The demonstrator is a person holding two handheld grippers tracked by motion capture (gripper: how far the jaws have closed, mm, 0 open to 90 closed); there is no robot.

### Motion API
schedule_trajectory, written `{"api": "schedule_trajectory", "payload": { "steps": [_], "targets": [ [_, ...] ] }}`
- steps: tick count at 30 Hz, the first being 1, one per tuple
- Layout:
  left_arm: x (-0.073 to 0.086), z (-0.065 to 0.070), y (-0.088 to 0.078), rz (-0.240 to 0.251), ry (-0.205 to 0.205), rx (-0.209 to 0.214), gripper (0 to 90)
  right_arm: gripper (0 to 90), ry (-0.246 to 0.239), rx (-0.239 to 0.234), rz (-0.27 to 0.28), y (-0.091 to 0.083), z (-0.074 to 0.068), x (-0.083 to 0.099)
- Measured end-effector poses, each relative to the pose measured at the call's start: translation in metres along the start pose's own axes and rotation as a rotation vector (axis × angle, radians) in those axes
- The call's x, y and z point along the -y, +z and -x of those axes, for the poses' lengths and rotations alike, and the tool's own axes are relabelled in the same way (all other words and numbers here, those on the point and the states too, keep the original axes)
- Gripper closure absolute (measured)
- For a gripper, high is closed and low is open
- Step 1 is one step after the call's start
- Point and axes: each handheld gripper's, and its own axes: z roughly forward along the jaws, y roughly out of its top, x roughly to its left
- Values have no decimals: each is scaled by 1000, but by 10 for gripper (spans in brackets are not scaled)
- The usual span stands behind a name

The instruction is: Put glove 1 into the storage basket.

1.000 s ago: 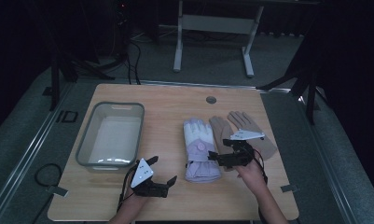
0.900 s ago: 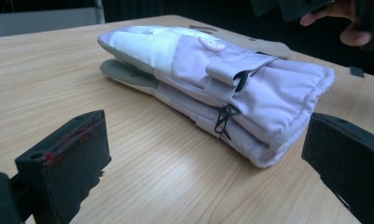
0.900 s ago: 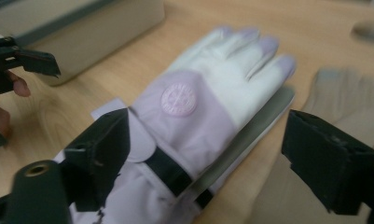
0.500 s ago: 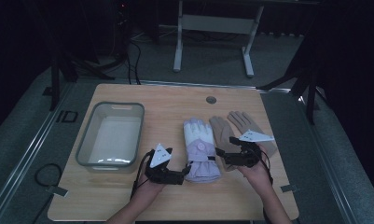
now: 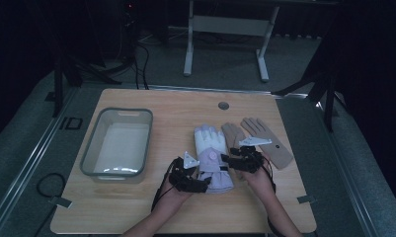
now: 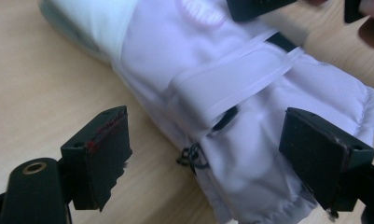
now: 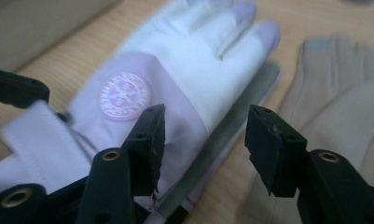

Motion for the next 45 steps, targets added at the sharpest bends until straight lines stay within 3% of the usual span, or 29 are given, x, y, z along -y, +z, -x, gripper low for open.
{"api": "schedule_trajectory", "payload": {
  "steps": [3, 8, 14, 16, 18, 20, 22, 24, 26, 32, 36, 41, 45],
  "targets": [
    [3, -2, 6, -36, -33, 5, 166, 431, 40, -2, -53, 10, 3, 5],
    [10, -8, 11, -46, -64, 29, 182, 431, 26, -4, -123, 22, 4, 7],
    [14, -13, 16, -49, -91, 62, 182, 550, 106, -134, -180, 31, 19, 9],
    [14, -15, 17, -57, -98, 75, 182, 611, 117, -174, -183, 31, 22, 9],
    [14, -15, 18, -56, -90, 75, 182, 673, 100, -177, -190, 31, 19, 8],
    [14, -15, 18, -56, -83, 76, 185, 717, 69, -155, -199, 30, 15, 6],
    [13, -15, 17, -58, -83, 102, 237, 751, 29, -116, -206, 29, 8, 4],
    [13, -15, 18, -67, -92, 152, 383, 777, -4, -79, -207, 28, 2, 2],
    [11, -16, 17, -81, -91, 175, 454, 795, -23, -56, -201, 28, -2, 2],
    [9, -13, 12, -74, -72, 173, 681, 824, -73, 21, -159, 25, -15, 4],
    [7, -15, 10, -80, -75, 185, 733, 828, -92, 42, -136, 21, -19, 4],
    [3, -15, 4, -89, -51, 185, 749, 830, -137, 73, -115, 15, -27, 1],
    [0, -18, -2, -84, -52, 198, 753, 830, -139, 71, -103, 12, -30, -3]
  ]
}}
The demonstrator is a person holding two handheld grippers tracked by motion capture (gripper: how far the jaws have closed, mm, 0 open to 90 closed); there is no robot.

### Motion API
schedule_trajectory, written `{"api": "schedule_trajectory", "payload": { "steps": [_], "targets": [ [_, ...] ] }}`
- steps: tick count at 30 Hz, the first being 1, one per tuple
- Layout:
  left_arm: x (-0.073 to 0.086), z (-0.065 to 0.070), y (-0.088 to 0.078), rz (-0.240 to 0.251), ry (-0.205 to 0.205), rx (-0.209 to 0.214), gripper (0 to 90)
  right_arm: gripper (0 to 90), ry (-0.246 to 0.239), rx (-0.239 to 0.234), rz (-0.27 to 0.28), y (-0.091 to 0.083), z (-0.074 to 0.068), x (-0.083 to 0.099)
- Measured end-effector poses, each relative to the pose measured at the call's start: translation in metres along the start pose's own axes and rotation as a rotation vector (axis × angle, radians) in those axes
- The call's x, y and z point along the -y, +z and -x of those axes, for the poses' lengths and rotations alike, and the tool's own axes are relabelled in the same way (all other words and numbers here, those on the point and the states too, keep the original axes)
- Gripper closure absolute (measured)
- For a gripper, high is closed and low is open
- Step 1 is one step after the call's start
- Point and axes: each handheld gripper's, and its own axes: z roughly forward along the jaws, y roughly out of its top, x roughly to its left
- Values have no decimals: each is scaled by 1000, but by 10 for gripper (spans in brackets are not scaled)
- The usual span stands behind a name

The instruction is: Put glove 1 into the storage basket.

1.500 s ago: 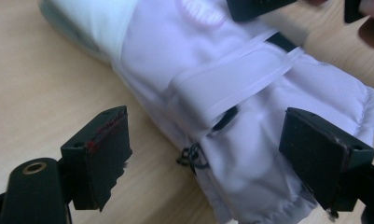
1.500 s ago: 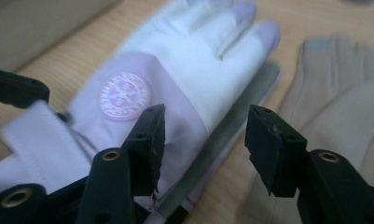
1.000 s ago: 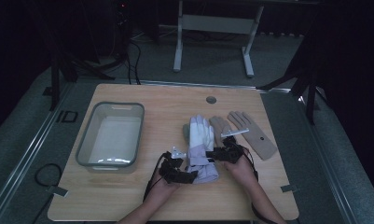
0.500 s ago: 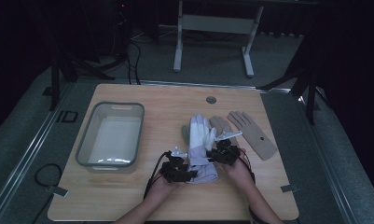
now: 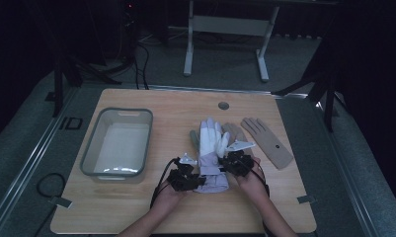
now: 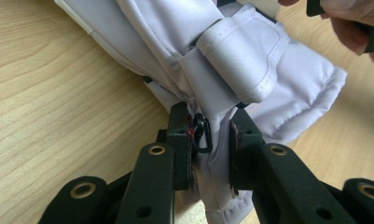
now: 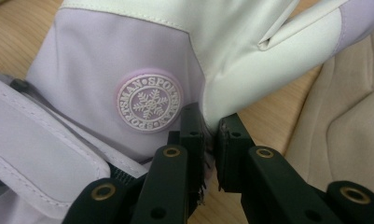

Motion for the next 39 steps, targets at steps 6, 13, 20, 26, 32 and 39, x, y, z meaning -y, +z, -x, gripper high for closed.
{"api": "schedule_trajectory", "payload": {
  "steps": [6, 13, 20, 26, 32, 39],
  "targets": [
    [-10, -2, -24, 44, 36, -1, 753, 830, -18, 7, 57, -14, -7, -18],
    [-20, -4, -46, 59, 66, -17, 754, 830, -39, 14, 97, -26, -15, -39],
    [-30, -10, -68, 41, 114, -30, 754, 830, -40, 9, 114, -31, -24, -60],
    [-32, -19, -85, 31, 115, -44, 754, 830, -76, 15, 125, -30, -36, -75],
    [-33, -28, -102, 13, 136, -56, 754, 830, -91, -5, 140, -25, -46, -87],
    [-32, -40, -125, 30, 147, -91, 754, 830, -97, -18, 171, -19, -61, -107]
  ]
}}
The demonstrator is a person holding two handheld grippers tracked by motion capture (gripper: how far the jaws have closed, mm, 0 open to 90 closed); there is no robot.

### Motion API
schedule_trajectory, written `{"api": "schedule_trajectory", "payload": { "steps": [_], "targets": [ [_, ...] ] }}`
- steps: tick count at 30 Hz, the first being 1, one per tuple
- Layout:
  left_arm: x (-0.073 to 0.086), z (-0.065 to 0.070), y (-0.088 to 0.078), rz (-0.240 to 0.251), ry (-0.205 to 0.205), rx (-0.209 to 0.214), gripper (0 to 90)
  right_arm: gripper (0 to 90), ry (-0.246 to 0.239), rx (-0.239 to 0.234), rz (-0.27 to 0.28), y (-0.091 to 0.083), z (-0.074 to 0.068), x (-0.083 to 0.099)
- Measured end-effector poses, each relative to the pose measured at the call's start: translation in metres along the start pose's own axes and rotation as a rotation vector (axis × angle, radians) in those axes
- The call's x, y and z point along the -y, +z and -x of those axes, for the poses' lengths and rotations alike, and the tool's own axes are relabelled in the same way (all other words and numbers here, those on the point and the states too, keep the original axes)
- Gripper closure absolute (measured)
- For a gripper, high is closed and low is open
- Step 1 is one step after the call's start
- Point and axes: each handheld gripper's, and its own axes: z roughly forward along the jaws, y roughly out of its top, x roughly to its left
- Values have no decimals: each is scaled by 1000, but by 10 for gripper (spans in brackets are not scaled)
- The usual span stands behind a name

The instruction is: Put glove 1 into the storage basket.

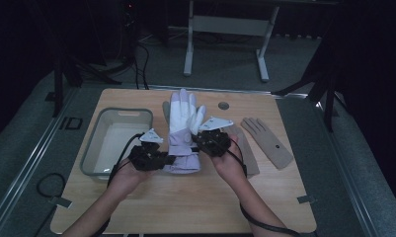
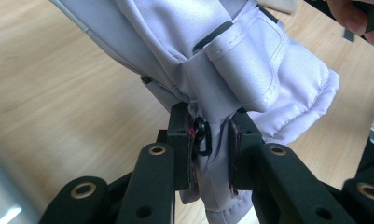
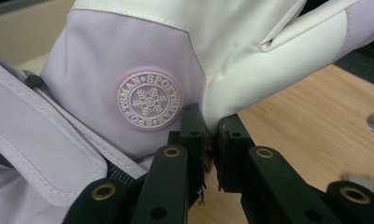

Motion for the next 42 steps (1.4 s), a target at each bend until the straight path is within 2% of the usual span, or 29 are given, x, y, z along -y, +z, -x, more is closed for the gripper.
{"api": "schedule_trajectory", "payload": {
  "steps": [5, 9, 10, 15, 19, 23, 28, 31, 34, 40, 42],
  "targets": [
    [6, -14, -17, 26, -4, -17, 753, 830, -29, -3, 16, 10, -11, -19],
    [11, -24, -28, 35, -15, -23, 753, 830, -26, -23, 22, 17, -18, -29],
    [15, -31, -37, 37, -23, -32, 753, 830, -31, -27, 23, 20, -20, -33],
    [24, -47, -59, 44, -39, -49, 752, 830, -38, -71, 41, 39, -39, -55],
    [32, -62, -76, 26, -34, -68, 752, 830, -29, -103, 49, 54, -52, -67],
    [41, -81, -93, 0, -53, -79, 752, 830, -19, -135, 55, 72, -65, -77],
    [54, -95, -105, -12, -88, -108, 752, 830, -27, -159, 47, 93, -82, -88],
    [63, -103, -106, -13, -115, -113, 751, 830, -42, -159, 31, 106, -92, -92],
    [74, -113, -102, -25, -150, -99, 751, 831, -44, -158, 5, 119, -99, -92],
    [88, -124, -88, -97, -223, -77, 747, 831, -21, -178, -70, 144, -104, -79],
    [92, -124, -83, -121, -233, -80, 746, 830, -14, -186, -102, 151, -105, -73]
  ]
}}
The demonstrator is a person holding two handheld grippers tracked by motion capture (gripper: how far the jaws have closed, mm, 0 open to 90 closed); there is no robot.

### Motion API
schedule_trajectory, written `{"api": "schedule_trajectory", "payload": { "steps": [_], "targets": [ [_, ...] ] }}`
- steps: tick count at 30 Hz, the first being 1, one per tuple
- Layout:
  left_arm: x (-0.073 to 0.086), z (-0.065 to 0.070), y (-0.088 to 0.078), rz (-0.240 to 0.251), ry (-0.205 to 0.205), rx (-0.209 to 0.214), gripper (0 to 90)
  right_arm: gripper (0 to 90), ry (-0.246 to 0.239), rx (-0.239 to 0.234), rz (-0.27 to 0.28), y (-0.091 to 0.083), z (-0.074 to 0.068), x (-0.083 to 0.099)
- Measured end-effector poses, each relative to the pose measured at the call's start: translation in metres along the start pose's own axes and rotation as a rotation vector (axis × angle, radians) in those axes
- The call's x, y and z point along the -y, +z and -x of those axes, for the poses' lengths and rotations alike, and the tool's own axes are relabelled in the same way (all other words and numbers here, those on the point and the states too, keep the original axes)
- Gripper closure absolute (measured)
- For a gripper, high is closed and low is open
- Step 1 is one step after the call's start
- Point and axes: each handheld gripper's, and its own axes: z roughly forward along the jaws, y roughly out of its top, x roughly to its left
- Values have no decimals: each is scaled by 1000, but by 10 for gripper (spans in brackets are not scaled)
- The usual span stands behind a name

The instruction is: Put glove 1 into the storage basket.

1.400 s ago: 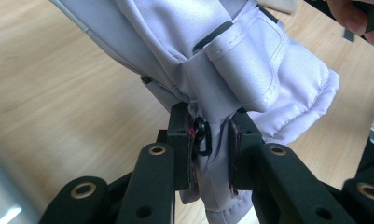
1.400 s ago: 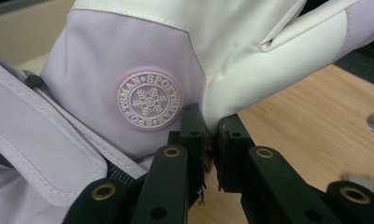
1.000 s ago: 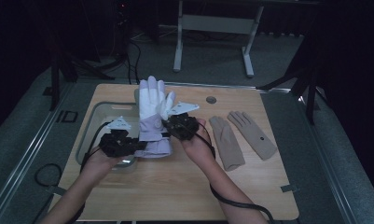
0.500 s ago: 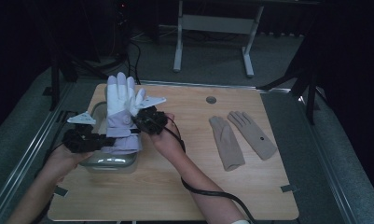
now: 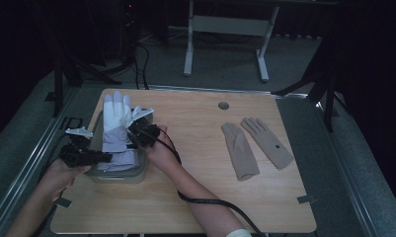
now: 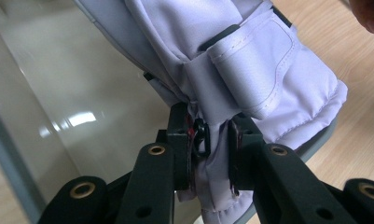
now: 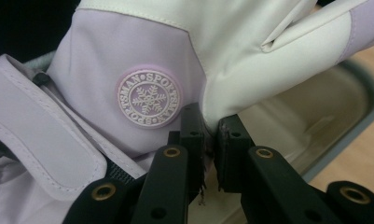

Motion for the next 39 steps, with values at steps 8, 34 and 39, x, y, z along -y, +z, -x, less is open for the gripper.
{"api": "schedule_trajectory", "payload": {
  "steps": [8, 34, 39],
  "targets": [
    [4, -3, 11, -44, -5, 12, 716, 830, 25, -12, -59, 17, 1, 15],
    [7, 10, 16, -4, -6, -100, 537, 264, 31, -46, -82, 0, 7, 4],
    [5, 17, 4, 37, -5, -163, 510, 156, 50, -102, -58, -15, 10, 4]
  ]
}}
